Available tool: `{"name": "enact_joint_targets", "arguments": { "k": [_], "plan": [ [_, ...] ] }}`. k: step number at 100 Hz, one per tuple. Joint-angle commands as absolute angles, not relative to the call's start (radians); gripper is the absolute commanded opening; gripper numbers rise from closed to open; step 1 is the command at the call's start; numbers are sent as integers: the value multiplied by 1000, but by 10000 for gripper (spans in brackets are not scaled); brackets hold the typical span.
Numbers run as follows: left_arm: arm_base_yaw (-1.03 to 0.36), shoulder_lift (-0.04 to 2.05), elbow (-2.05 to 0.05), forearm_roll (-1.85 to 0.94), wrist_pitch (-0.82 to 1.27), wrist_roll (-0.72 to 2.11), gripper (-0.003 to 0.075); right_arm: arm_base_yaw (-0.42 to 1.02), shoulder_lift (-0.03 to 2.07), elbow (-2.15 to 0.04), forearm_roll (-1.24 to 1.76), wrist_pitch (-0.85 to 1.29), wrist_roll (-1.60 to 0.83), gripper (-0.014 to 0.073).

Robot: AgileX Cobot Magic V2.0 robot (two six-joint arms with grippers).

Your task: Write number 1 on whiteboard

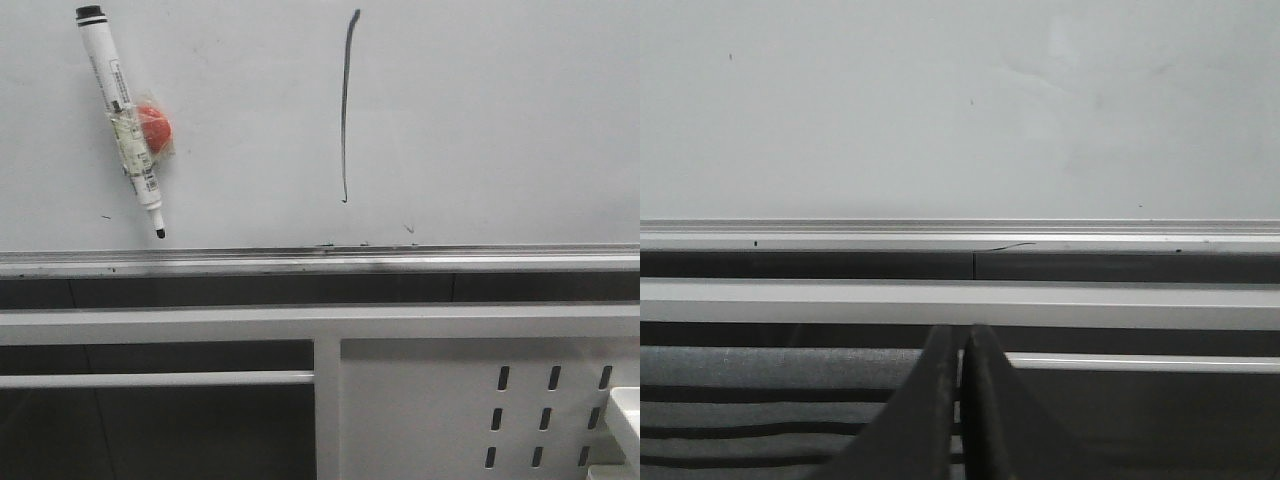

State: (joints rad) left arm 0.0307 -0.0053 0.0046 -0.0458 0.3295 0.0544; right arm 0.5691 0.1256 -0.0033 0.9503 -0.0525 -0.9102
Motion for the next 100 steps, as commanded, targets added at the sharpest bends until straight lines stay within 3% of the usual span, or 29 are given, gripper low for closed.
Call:
{"name": "enact_joint_targets", "arguments": {
  "k": [1, 12, 35, 87, 100],
  "plan": [
    [32, -29, 39, -45, 266, 46, -20, 567, 134, -26, 949, -90, -912, -69],
    [32, -29, 39, -45, 266, 46, -20, 565, 134, -22, 846, -42, -853, -69],
    [32, -29, 39, -45, 266, 46, -20, 464, 131, 22, 138, -32, -57, -69],
    [32, -27, 39, -45, 266, 46, -20, -96, -31, 20, 49, 208, -13, -69],
    [32, -27, 39, -45, 266, 46, -20, -166, -31, 20, 40, 277, -13, -69]
  ]
}}
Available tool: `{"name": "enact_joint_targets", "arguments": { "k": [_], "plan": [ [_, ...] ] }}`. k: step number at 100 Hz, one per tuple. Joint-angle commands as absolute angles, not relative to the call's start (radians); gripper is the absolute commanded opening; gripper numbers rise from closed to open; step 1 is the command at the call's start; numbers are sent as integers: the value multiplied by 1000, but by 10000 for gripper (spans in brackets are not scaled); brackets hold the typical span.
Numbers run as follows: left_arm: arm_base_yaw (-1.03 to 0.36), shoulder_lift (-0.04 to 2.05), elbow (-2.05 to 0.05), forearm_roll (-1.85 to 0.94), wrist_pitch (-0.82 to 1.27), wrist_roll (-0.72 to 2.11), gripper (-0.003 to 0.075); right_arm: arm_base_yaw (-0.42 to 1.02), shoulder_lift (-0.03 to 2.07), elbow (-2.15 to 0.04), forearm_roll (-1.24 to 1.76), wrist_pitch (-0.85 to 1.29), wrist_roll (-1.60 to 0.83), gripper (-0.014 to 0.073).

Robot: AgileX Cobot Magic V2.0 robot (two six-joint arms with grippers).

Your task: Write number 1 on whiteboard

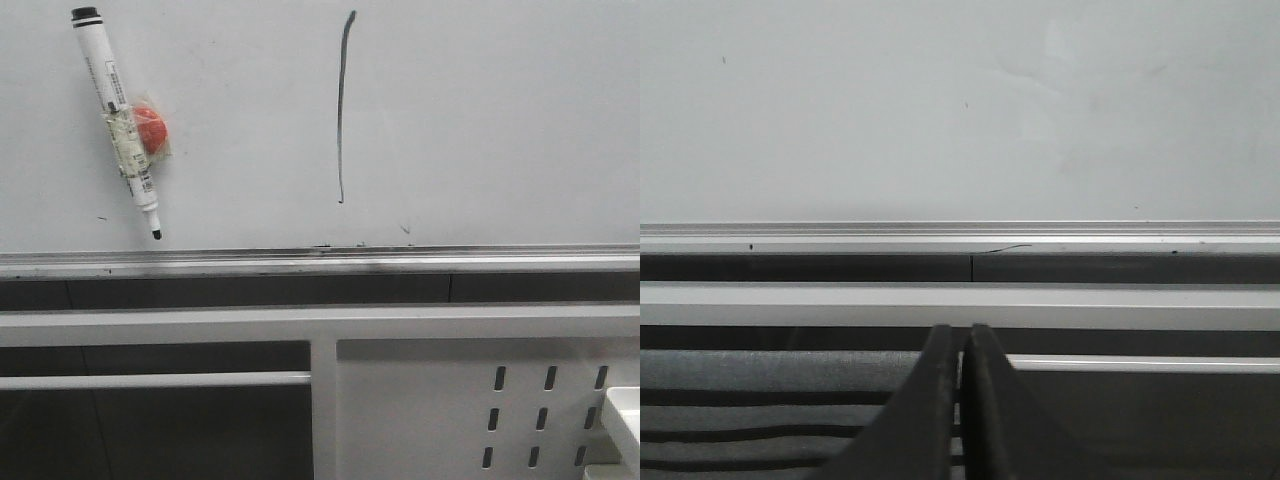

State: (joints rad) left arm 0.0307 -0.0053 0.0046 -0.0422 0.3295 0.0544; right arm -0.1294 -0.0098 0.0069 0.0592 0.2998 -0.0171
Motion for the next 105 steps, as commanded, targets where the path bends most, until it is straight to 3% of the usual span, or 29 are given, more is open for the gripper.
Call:
{"name": "enact_joint_targets", "arguments": {
  "k": [1, 105],
  "plan": [
    [32, -27, 39, -45, 266, 46, -20, -169, -31, 20, 40, 285, -13, -69],
    [32, -27, 39, -45, 266, 46, -20, -169, -31, 22, 26, 304, -13, -69]
  ]
}}
